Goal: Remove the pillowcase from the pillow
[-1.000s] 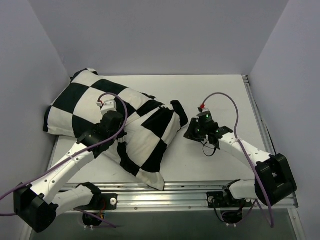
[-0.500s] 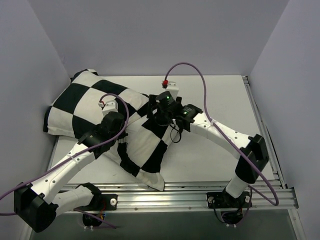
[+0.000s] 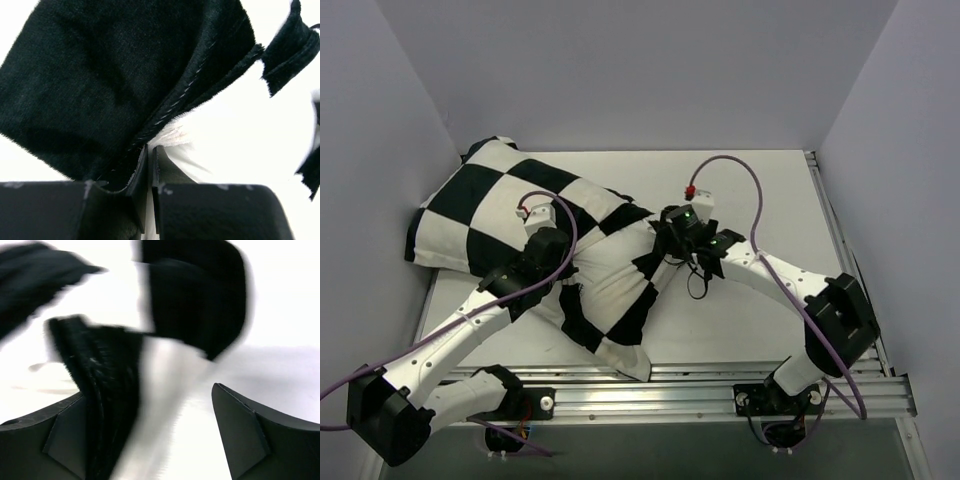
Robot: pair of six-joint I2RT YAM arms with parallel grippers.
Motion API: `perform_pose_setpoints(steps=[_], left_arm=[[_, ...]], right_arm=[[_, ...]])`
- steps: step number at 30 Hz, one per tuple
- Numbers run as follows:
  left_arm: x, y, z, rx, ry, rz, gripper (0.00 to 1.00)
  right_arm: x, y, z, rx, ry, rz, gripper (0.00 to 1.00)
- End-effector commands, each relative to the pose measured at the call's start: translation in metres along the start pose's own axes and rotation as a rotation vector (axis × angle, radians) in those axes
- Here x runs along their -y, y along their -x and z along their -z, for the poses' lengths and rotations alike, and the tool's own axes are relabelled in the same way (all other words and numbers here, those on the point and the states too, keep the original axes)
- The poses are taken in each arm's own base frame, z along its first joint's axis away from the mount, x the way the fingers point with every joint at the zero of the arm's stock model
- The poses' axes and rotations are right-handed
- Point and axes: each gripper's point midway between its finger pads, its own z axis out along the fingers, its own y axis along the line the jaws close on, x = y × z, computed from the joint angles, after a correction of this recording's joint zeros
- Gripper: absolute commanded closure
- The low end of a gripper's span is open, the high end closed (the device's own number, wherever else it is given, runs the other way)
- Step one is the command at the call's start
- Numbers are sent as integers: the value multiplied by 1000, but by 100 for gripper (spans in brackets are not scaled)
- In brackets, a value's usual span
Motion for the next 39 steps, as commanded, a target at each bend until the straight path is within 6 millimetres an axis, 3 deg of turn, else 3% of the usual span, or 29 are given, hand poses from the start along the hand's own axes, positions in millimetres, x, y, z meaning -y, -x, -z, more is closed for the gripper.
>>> perform_pose_setpoints(steps=[1, 2, 4, 7, 11, 13, 16, 17, 21, 27, 30, 32, 34, 36, 39], left_arm=[[-38, -37, 0, -118, 121, -60, 98], [-40, -37, -1, -118, 126, -58, 98], [-41, -37, 0, -120, 132, -58, 98], [-44, -34, 3, -118, 145, -60, 98], [-41, -32, 6, -118, 124, -64, 98], [-37, -32, 6, -123, 97, -71, 98], [-27, -30, 6, -120, 43, -77, 98], [-21, -30, 8, -131, 11, -87, 98], [-7, -21, 9, -117, -43, -94, 98], [22, 9, 21, -35, -182, -141, 94], [37, 29, 30, 23, -246, -190, 84], [47, 43, 40, 64, -299, -238, 70], [60, 55, 50, 98, -362, -278, 63], [75, 63, 59, 118, -423, -308, 47], [100, 74, 72, 139, -488, -336, 36]], right_arm=[[92, -33, 3, -102, -200, 31, 19], [107, -49, 2, -136, -213, 36, 22], [119, -54, -3, -147, -201, -4, 24], [120, -76, -11, -193, -107, -52, 31], [91, -83, -22, -221, 82, -80, 44], [65, -80, -23, -221, 224, -78, 48], [32, -73, -18, -211, 413, -59, 68], [25, -70, -16, -205, 458, -55, 79], [-16, -43, 10, -124, 699, -22, 100], [-61, -2, 72, -4, 1025, 31, 100], [-77, 11, 101, 35, 1147, 51, 100], [-84, 15, 114, 49, 1186, 68, 100], [-90, 21, 123, 69, 1206, 83, 100], [-94, 22, 128, 75, 1218, 96, 100], [-98, 20, 128, 68, 1205, 107, 100]])
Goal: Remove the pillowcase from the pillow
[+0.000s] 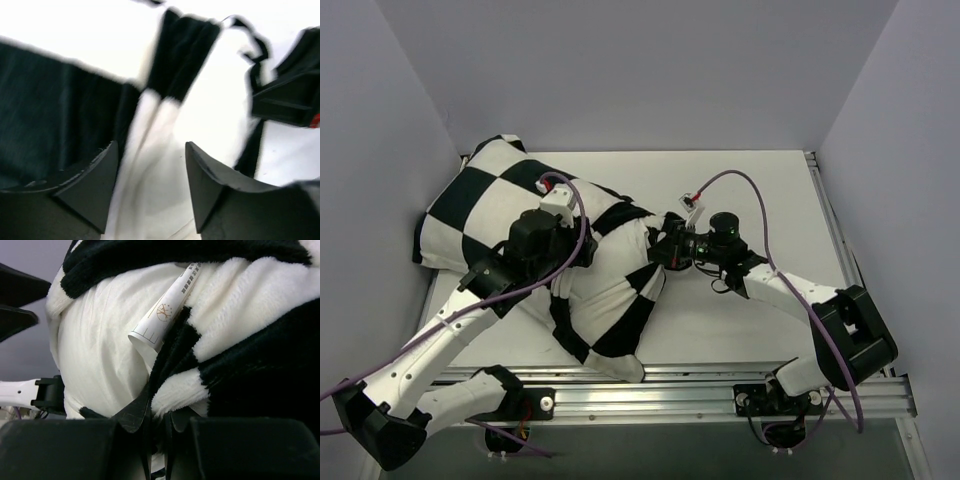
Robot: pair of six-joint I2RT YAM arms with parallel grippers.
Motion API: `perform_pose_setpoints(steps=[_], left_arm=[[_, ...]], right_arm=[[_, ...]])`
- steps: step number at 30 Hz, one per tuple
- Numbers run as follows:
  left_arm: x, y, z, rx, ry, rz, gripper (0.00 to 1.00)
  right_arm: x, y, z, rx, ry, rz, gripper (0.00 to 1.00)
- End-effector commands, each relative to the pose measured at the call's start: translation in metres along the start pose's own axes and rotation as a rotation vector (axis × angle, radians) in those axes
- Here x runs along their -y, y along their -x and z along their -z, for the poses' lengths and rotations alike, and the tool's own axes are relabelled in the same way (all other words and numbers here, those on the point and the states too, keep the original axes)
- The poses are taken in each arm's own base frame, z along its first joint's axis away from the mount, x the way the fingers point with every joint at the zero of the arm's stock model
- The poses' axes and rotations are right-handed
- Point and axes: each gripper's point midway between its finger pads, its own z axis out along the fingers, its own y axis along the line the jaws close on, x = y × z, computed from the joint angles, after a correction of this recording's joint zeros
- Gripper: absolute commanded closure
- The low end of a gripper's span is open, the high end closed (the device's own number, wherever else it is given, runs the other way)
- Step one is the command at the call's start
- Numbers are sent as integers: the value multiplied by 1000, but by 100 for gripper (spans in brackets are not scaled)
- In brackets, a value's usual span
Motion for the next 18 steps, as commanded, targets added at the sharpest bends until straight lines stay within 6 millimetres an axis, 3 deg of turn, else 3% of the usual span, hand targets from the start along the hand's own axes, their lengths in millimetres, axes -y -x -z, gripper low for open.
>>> perform_pose_setpoints(steps=[1, 2, 4, 6, 9, 11, 18], left_arm=[[53, 42, 8, 97, -167, -92, 33], [61, 51, 10, 120, -163, -99, 30], [89, 41, 3, 87, -195, -148, 30], [99, 41, -4, 82, -182, -152, 35], [111, 24, -21, 27, -164, -140, 40], [110, 14, -32, 1, -124, -127, 41], [68, -5, -51, -34, 136, -109, 41]], right_arm=[[-69, 38, 3, 71, 205, 182, 100], [-68, 35, 2, 60, 194, 181, 100], [-68, 35, 1, 62, 182, 194, 100], [-68, 32, -1, 55, 176, 192, 100], [-66, 30, -1, 49, 158, 192, 100], [-65, 29, -2, 47, 140, 205, 100], [-56, 22, -3, 28, 89, 222, 100]])
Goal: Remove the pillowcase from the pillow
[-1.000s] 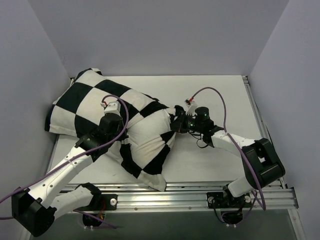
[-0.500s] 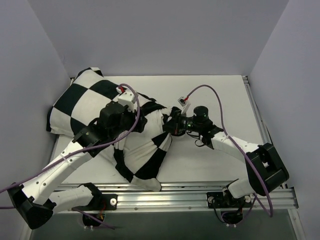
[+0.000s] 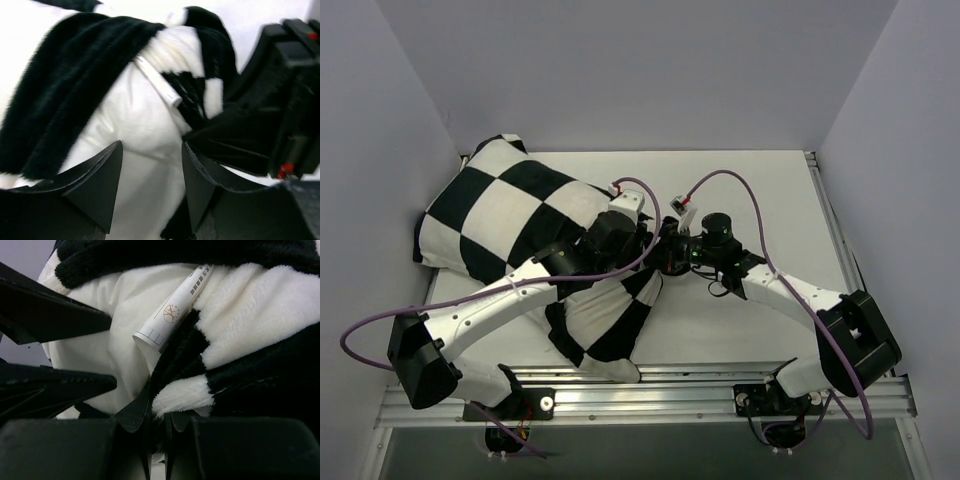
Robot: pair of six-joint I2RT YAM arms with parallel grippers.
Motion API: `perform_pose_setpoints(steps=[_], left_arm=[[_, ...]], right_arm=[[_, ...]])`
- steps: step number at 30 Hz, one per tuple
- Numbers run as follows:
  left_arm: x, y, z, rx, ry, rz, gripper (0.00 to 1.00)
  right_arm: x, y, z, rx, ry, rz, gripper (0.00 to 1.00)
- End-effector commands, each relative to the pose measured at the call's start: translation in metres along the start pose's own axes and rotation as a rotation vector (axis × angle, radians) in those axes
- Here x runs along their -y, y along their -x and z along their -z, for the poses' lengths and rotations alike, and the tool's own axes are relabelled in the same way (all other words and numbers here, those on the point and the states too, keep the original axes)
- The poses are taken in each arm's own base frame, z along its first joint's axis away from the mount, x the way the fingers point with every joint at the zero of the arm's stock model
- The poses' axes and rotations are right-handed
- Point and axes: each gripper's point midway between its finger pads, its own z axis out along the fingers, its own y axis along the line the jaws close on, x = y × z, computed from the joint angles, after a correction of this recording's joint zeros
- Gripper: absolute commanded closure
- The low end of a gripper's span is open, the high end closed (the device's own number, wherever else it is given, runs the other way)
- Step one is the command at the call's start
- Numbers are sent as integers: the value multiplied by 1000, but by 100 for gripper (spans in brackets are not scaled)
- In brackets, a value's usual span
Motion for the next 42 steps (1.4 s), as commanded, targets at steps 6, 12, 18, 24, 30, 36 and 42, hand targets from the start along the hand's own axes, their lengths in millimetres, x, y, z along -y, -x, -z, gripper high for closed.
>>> perform_pose_setpoints(steps=[6, 12, 18, 24, 30, 36, 42], left_arm=[[-33, 2, -3, -5, 220, 31, 24], [-26, -17, -18, -81, 217, 28, 18], [-39, -35, -27, -142, 276, 60, 26], [-45, -48, -35, -157, 267, 113, 88], [-59, -34, -17, -128, 264, 137, 98], [-82, -26, 20, -90, 226, 183, 98], [-116, -46, 48, -116, 252, 221, 98]], right_arm=[[-40, 33, 2, 75, 69, 155, 100], [-44, 29, -4, 54, 50, 184, 100], [-41, 31, -2, 64, 24, 195, 100], [-37, 29, -3, 56, -16, 207, 100], [-3, 28, 6, 65, -196, 201, 100], [67, 48, 54, 144, -431, 73, 100], [100, 62, 92, 206, -581, -10, 100]])
